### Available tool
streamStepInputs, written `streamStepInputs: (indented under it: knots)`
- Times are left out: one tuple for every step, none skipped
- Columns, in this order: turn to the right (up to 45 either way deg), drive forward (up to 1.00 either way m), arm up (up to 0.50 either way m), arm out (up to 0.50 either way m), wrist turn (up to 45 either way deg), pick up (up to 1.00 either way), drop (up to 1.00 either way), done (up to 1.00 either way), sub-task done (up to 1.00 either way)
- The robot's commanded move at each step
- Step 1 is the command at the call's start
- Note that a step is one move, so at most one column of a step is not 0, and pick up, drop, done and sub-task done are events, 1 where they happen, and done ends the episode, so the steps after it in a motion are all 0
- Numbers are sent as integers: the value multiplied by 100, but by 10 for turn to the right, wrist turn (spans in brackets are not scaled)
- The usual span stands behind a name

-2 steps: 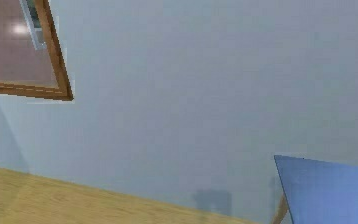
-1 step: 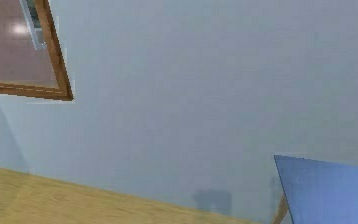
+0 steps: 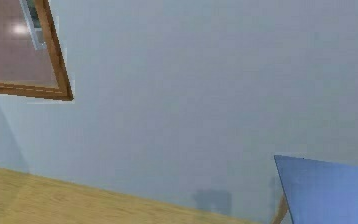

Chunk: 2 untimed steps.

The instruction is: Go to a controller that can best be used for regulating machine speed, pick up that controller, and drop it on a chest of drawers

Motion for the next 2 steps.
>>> streamStepInputs:
  knots:
    - [0, 0, 0, 0, -450, 0, 0, 0, 0]
    - [0, 0, 0, 0, -270, 0, 0, 0, 0]
